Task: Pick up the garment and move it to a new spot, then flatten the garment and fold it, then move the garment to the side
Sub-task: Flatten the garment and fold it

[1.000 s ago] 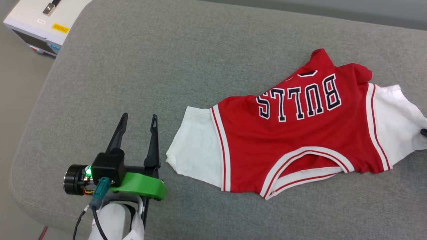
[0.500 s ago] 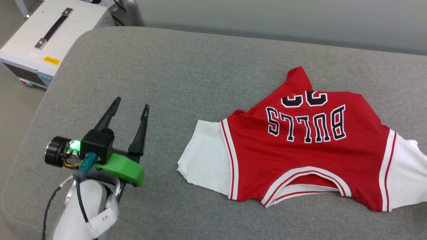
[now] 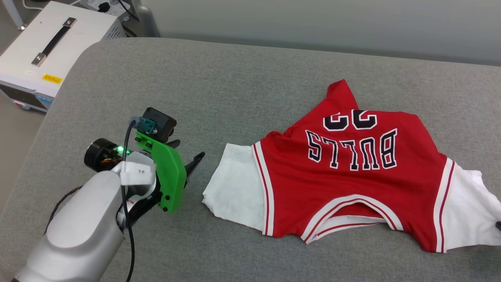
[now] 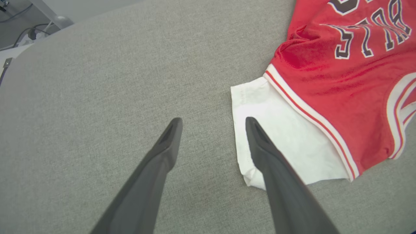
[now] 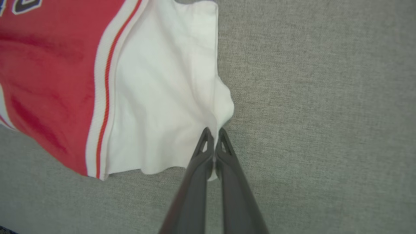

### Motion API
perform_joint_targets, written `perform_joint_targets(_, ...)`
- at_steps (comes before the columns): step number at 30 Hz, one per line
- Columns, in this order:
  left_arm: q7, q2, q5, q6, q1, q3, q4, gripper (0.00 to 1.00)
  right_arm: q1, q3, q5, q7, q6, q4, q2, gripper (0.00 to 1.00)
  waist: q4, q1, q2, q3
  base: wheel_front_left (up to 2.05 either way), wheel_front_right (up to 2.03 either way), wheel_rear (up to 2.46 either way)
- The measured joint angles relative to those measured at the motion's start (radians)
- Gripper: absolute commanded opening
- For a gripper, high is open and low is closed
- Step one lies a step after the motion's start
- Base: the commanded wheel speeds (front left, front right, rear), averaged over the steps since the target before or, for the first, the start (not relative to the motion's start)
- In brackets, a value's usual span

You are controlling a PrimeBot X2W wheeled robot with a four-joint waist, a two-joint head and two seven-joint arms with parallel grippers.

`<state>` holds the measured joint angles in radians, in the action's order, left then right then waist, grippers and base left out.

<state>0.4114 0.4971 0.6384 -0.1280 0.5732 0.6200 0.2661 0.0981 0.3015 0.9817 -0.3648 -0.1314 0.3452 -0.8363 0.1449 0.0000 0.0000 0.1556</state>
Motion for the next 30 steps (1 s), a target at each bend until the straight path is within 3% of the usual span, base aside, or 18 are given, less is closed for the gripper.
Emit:
perform_joint_targets(4,0.143,0.005,0.162,0.000,0.042,0.086,0.043,1.00,-0.005,-0.041,-0.040,-0.027,0.000,-0.021,0.023,0.00,-0.001,0.0000,0.0000,0.012,0.00,0.00,0.00)
perform_joint_targets(9,0.240,-0.001,0.283,0.000,0.084,0.154,0.126,1.00,-0.005,-0.082,-0.082,-0.064,0.000,-0.051,0.053,0.00,-0.005,0.0000,0.0000,0.030,0.00,0.00,0.00)
perform_joint_targets(16,0.308,-0.040,0.349,0.000,0.129,0.264,0.202,1.00,-0.005,-0.128,-0.128,-0.104,0.000,-0.070,0.086,0.00,-0.011,0.0000,0.0000,0.052,0.00,0.00,0.00)
perform_joint_targets(26,0.300,-0.062,0.358,0.000,0.188,0.394,0.316,1.00,-0.002,-0.142,-0.175,-0.137,0.000,-0.094,0.126,0.00,-0.031,0.0000,0.0001,0.071,0.00,0.00,0.00)
perform_joint_targets(27,0.293,-0.062,0.358,0.000,0.191,0.407,0.317,0.84,-0.001,-0.143,-0.177,-0.138,0.000,-0.095,0.128,0.00,-0.032,0.0000,0.0001,0.072,0.00,0.00,0.00)
perform_joint_targets(28,0.285,-0.061,0.358,0.000,0.197,0.421,0.322,0.08,0.000,-0.144,-0.178,-0.141,0.000,-0.095,0.130,0.00,-0.034,0.0000,0.0001,0.073,0.00,0.00,0.00)
perform_joint_targets(29,0.278,-0.061,0.358,0.000,0.204,0.439,0.324,0.00,0.000,-0.144,-0.179,-0.142,0.000,-0.095,0.131,0.00,-0.034,0.0000,0.0001,0.074,0.00,0.00,0.00)
perform_joint_targets(30,0.268,-0.059,0.358,0.000,0.210,0.449,0.325,0.00,0.000,-0.145,-0.179,-0.142,0.000,-0.095,0.132,0.00,-0.034,0.0000,0.0001,0.073,0.00,0.00,0.00)
